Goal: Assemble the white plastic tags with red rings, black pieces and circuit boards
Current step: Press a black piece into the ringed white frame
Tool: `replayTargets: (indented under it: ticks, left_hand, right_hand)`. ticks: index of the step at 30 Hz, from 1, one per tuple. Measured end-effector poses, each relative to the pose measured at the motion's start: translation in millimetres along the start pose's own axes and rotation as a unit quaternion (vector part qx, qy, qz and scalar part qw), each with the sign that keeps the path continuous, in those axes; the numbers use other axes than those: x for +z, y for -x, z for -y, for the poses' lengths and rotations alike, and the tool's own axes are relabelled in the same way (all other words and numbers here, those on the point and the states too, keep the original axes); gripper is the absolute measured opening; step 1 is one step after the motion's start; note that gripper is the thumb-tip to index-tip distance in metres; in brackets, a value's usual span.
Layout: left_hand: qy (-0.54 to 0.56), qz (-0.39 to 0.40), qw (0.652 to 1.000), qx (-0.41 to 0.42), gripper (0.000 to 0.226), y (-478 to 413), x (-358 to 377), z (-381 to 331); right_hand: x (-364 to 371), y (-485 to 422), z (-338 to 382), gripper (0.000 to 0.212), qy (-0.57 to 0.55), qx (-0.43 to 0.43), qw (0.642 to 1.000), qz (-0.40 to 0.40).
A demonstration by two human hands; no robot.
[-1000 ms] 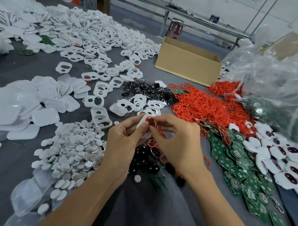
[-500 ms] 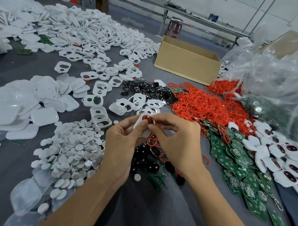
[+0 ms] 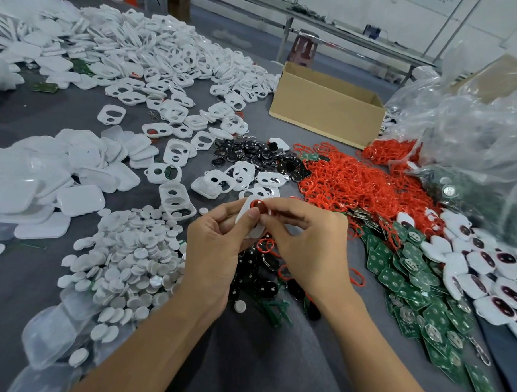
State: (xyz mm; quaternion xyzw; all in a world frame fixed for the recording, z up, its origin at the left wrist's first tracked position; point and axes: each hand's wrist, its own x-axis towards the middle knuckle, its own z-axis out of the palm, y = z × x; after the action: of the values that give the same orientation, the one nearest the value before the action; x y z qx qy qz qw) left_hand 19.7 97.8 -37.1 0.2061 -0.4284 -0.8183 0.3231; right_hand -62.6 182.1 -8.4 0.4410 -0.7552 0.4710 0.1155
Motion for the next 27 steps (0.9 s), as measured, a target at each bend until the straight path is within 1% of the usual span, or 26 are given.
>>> replayTargets:
  ticks: [5, 8, 10, 13, 16, 18, 20, 22, 24, 27]
  left_hand:
    - [0.005, 0.008, 1.0, -0.005, 0.034, 0.2, 0.0, 2.1]
    - [0.001, 0.014, 1.0, -0.01, 0.033, -0.2, -1.5, 3.0]
    - [-0.003, 0.015, 1.0, -0.016, 0.03, -1.3, -3.2, 3.6]
    - [0.012, 0.018, 0.999, -0.036, 0.026, -3.0, -5.4, 3.4]
    - [0.041, 0.024, 0.998, -0.051, 0.022, -5.1, -6.6, 1.7]
    - [0.049, 0.028, 0.997, -0.05, 0.022, -6.7, -7.0, 0.6]
    - [0.048, 0.028, 0.997, -0.048, 0.024, -7.4, -7.9, 0.5]
    - [0.034, 0.029, 0.998, -0.039, 0.026, -6.8, -8.5, 1.3]
    - [0.023, 0.034, 0.999, -0.033, 0.025, -5.8, -8.0, 1.8]
    - [0.026, 0.039, 0.998, -0.036, 0.026, -5.3, -5.6, 0.4]
  right_hand:
    - [4.0, 1.0, -1.4, 0.017, -0.005, -0.008, 0.999, -0.049]
    - [4.7, 1.5, -3.7, 0.014, -0.02, -0.001, 0.998, -0.056]
    - [3.5, 1.2, -4.2, 0.016, -0.051, 0.028, 0.998, -0.039]
    - [-0.2, 0.1, -2.2, 0.026, -0.103, 0.072, 0.992, -0.002]
    - [-5.5, -3.4, -3.6, 0.025, -0.153, 0.091, 0.983, 0.044]
    - [-10.0, -6.3, -6.4, 0.029, -0.185, 0.099, 0.975, 0.074]
    - [-12.3, -7.1, -7.0, 0.029, -0.198, 0.109, 0.97, 0.085]
    - [-10.6, -5.4, -5.4, 0.025, -0.154, 0.099, 0.981, 0.07]
    - [-7.1, -3.4, -2.9, 0.02, -0.07, 0.056, 0.995, 0.035]
    - [-5.6, -2.1, -3.0, 0.013, 0.022, -0.021, 1.0, -0.008]
